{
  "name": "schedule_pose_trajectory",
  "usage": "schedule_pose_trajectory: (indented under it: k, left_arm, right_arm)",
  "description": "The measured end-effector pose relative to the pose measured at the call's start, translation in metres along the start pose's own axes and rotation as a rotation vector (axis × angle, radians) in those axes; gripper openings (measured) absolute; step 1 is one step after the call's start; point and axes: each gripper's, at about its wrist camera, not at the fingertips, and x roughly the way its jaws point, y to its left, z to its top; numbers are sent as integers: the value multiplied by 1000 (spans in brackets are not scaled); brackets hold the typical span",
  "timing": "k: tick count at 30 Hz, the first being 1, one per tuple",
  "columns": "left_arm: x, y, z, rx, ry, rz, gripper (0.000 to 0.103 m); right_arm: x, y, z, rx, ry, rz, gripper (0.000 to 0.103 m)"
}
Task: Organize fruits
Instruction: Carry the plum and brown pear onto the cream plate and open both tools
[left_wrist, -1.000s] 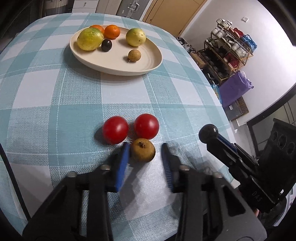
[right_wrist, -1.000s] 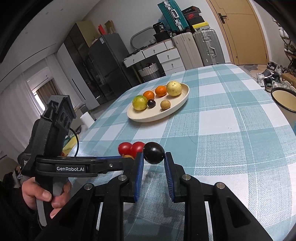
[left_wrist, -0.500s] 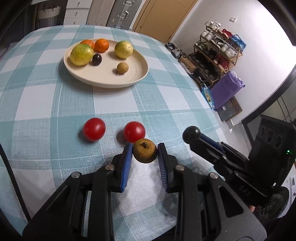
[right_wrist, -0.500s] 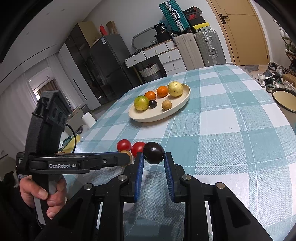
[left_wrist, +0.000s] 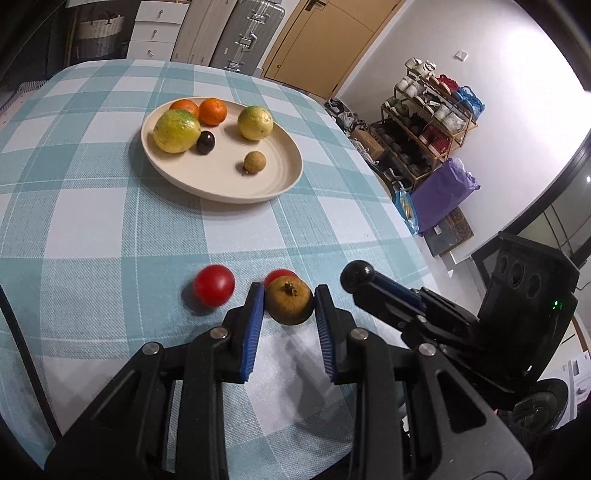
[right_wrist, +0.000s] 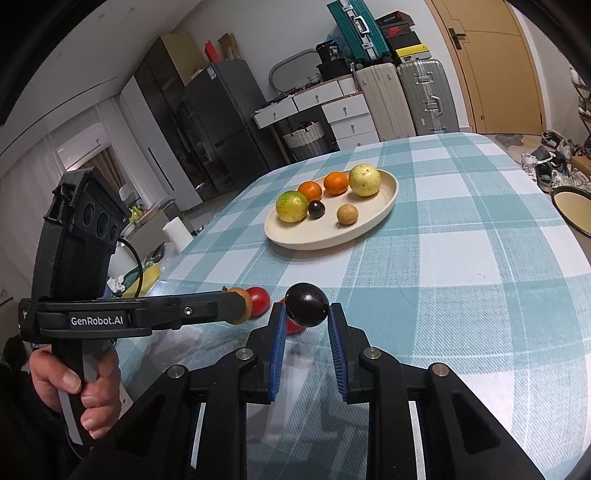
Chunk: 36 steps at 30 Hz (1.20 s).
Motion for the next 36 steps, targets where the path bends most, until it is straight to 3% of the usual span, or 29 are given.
schedule_pose_trajectory:
  k: [9, 21, 36]
  left_arm:
    - [-4, 16, 30, -35, -36, -17, 25]
    - [4, 36, 115, -42, -76, 6, 25]
    - [56, 62, 201, -69, -16, 12, 25]
  right_arm:
    - [20, 6, 22, -13, 7, 16, 24]
    - [46, -5, 74, -34, -10, -3, 24]
    - [102, -13, 147, -64, 7, -29, 24]
